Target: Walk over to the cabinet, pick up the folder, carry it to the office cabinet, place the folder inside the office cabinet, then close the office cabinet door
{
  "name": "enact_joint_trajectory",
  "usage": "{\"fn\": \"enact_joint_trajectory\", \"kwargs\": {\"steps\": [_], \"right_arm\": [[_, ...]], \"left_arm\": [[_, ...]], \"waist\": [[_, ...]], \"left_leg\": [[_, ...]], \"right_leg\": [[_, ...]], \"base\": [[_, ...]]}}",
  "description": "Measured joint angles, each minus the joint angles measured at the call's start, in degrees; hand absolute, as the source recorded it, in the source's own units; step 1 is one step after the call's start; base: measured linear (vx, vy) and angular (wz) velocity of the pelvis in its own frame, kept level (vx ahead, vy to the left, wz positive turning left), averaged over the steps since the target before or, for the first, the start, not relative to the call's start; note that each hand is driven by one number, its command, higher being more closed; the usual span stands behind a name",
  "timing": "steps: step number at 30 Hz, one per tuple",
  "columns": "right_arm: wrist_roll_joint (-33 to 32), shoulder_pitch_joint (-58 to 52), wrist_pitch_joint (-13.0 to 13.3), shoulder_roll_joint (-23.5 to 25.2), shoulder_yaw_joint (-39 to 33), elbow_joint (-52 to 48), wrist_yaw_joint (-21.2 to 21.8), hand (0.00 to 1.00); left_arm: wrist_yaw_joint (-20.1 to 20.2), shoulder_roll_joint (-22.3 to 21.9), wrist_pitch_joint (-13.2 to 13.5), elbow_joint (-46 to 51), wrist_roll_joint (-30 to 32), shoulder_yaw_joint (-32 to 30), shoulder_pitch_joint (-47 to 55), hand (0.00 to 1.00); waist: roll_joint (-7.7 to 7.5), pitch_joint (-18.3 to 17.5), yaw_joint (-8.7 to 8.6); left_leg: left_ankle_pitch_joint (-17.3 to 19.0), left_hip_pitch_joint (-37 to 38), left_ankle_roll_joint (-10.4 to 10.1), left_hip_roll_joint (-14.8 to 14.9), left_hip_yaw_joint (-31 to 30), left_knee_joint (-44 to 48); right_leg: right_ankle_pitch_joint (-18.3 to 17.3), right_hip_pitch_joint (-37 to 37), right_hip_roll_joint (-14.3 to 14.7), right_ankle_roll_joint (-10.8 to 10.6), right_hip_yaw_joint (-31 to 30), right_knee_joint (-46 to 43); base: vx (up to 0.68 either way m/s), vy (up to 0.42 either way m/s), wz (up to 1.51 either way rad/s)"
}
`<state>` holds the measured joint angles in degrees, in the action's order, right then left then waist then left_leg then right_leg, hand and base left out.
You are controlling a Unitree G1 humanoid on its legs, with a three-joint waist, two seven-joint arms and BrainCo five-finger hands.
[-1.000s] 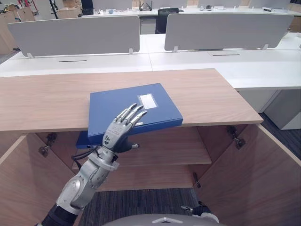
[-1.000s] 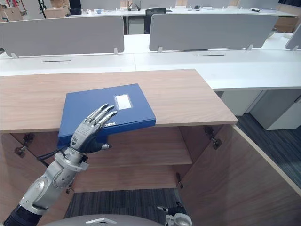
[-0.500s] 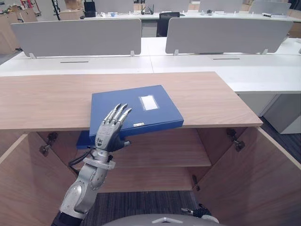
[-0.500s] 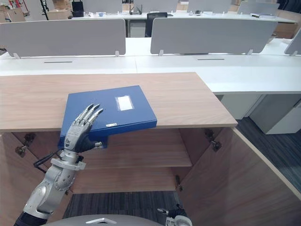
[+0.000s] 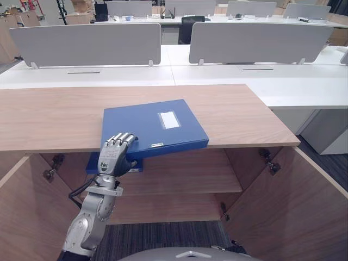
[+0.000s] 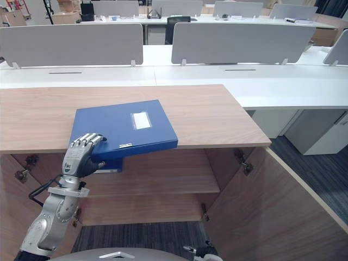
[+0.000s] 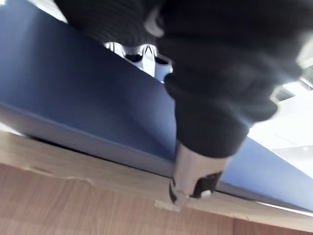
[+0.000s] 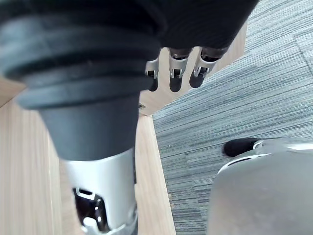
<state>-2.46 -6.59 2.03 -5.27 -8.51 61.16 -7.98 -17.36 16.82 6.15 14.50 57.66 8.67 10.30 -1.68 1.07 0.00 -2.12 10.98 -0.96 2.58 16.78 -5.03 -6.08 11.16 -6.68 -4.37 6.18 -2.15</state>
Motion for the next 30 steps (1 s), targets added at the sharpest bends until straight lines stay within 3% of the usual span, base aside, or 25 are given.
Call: {"fn": "enact_joint_trajectory", "kwargs": {"steps": [8,13,18,21,30], "right_arm": [[-2.45,-0.30,0.04,-0.07,-0.01,0.03,0.11,0.00],[-4.31,-0.93,0.39,-0.21,0.39,0.09,0.30,0.00],[-5.30,-1.02,0.69,-0.74,1.66,-0.36,0.23,0.00],[-6.68,-1.33,1.09,-1.21,3.97,-3.35,-0.06,0.00],[-6.84,-2.40,3.58,1.67,8.66,-20.51,-0.40,0.00]], "left_arm": [[-1.23,0.59,1.00,0.58,-0.23,-0.41,-1.14,1.00],[-1.12,2.49,2.32,3.16,-4.42,1.19,-2.31,1.00],[-1.12,2.02,4.61,8.37,-13.19,4.28,-3.82,1.00],[-1.13,-0.43,5.83,11.86,-18.41,5.03,-4.35,1.00],[-2.20,-5.46,7.71,20.71,-34.20,4.84,-4.92,1.00]], "waist": [[0.18,-0.32,-0.65],[0.22,-1.64,-1.10],[0.30,-1.71,-1.14],[0.64,-1.75,-1.65],[0.76,-1.36,-1.62]], "left_leg": [[0.20,0.05,-0.21,0.03,0.34,0.00],[0.19,-1.16,-0.23,0.08,0.77,0.02],[0.17,-1.18,-0.20,0.14,2.04,0.05],[0.16,-1.21,-0.19,0.13,2.84,0.04],[-0.07,-1.23,0.17,-0.17,3.71,0.04]], "right_leg": [[0.02,-0.13,0.07,-0.01,-0.61,0.02],[0.82,-1.58,0.08,-0.76,-1.24,-0.14],[1.32,-2.39,0.22,-0.71,-2.90,-0.49],[1.32,-3.33,0.23,-0.69,-4.00,-1.19],[1.31,-4.59,0.08,-0.62,-5.29,-1.97]], "base": [[0.00,0.000,-0.01],[0.02,0.002,-0.05],[-0.01,0.004,-0.14],[-0.05,0.007,-0.14],[-0.05,0.006,-0.06]]}}
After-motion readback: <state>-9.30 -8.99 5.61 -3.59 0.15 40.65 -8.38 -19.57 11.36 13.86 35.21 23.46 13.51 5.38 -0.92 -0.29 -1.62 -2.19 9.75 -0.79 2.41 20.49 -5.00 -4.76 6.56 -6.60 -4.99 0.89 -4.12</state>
